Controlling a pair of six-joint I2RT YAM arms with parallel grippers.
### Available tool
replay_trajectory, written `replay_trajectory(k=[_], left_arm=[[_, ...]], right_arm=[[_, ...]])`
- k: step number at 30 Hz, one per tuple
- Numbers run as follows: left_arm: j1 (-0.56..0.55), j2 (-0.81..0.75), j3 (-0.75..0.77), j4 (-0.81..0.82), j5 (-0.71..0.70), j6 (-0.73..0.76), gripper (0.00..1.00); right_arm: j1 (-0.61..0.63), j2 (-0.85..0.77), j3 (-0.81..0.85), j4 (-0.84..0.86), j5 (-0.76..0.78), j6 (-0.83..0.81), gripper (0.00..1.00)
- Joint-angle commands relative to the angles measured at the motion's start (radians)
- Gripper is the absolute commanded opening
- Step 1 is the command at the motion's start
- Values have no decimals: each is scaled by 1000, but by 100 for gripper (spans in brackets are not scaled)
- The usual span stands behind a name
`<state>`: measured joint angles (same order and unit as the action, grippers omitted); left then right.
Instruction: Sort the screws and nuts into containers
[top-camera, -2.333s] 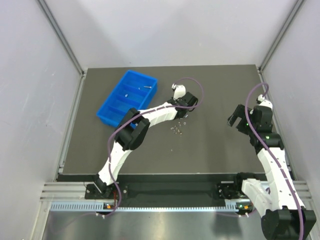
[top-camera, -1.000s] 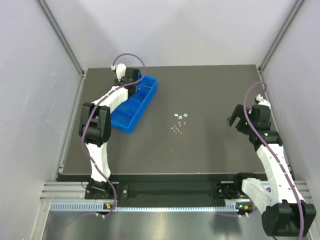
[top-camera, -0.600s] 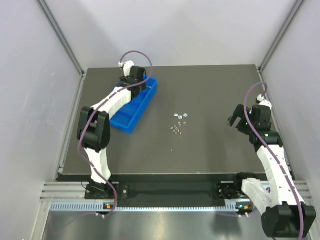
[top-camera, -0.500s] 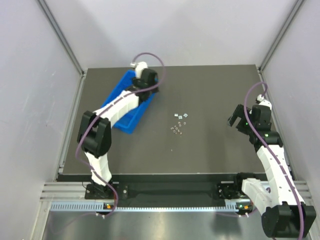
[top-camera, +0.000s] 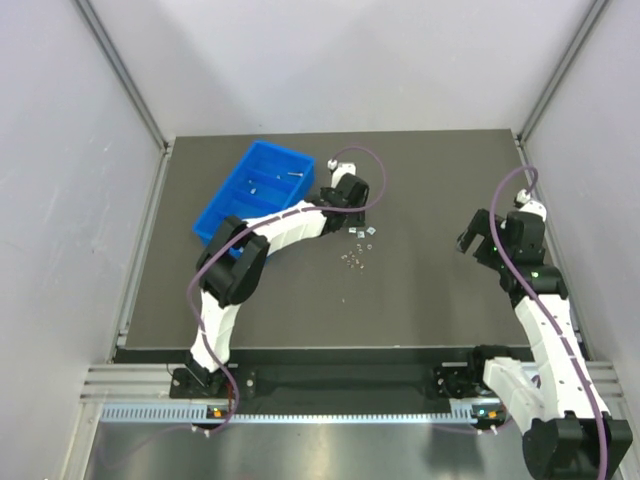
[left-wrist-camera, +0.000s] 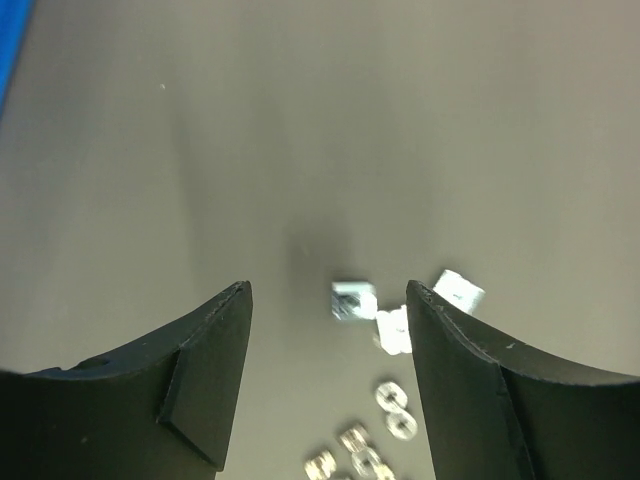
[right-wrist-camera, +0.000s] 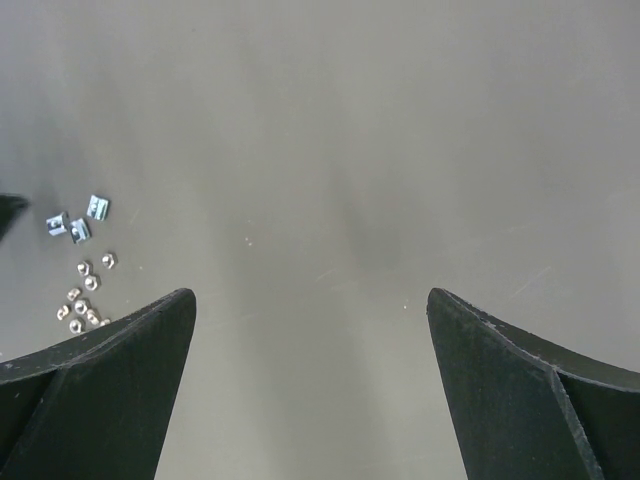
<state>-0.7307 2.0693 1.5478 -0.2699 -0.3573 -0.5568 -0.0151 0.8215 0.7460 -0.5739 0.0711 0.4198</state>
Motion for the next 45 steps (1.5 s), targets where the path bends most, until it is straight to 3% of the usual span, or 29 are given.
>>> replay_trajectory(k=[1,25,31,35,41,45], left_arm=[[4,38,72,14,37,49,68],[-36,153,112,-92,-58,78,57],[-36,166,112,-120,-84,55,41],[-36,164,110,-127,-95,49,25],[-18,98,144,-140,-138,44,23],[28,-41,155,-109,-141,51,24]], right_arm=[[7,-31,-7,-6,25,-13,100],[7,-24,-4,-9,25,-7,100],[7,-24,-4,-7,24,-4,100],[7,-22,-2,-7,24,-4,100],[7,-21,1,-4,22,-4,100],[7,-9,4,0,19,-1,100]])
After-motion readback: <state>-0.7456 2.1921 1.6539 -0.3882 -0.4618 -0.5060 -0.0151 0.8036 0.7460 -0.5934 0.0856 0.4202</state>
